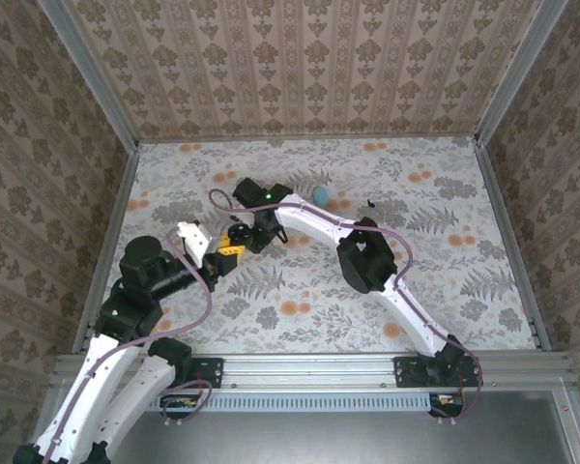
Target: Insert the wireless bluetooth earbuds into the charging case
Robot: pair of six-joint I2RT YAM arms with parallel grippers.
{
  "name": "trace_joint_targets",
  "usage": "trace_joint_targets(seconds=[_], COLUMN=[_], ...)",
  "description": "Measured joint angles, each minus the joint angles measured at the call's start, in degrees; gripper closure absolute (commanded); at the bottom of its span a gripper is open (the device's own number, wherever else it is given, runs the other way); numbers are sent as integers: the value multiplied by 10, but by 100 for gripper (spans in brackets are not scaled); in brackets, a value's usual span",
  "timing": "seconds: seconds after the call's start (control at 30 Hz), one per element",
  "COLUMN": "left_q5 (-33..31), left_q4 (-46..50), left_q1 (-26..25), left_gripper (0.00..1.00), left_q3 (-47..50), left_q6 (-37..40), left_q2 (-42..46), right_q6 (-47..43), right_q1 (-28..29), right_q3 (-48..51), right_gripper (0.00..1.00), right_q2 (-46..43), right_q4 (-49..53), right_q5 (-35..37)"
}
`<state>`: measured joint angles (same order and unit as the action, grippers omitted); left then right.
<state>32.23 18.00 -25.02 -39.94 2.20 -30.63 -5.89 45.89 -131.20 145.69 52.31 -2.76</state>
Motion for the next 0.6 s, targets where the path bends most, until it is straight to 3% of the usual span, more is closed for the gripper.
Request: trace_joint_targets(seconds=[0.33, 0.5, 0.6], left_q5=[-1, -1, -1], left_q4=[-2, -7, -13], left_q1=[0, 0, 0], left_gripper=[100, 100, 100], left_q3=[4, 5, 5], left_q6=[0, 0, 0], left_q2=[-5, -14, -20], right_q6=[-3, 14, 40], right_q1=[-4, -12, -21], right_q3=[-5, 8, 68], right_gripper=[75, 80, 81], right_q2=[5, -2, -36], right_q4=[6, 1, -18], right_q5=[17, 17, 13])
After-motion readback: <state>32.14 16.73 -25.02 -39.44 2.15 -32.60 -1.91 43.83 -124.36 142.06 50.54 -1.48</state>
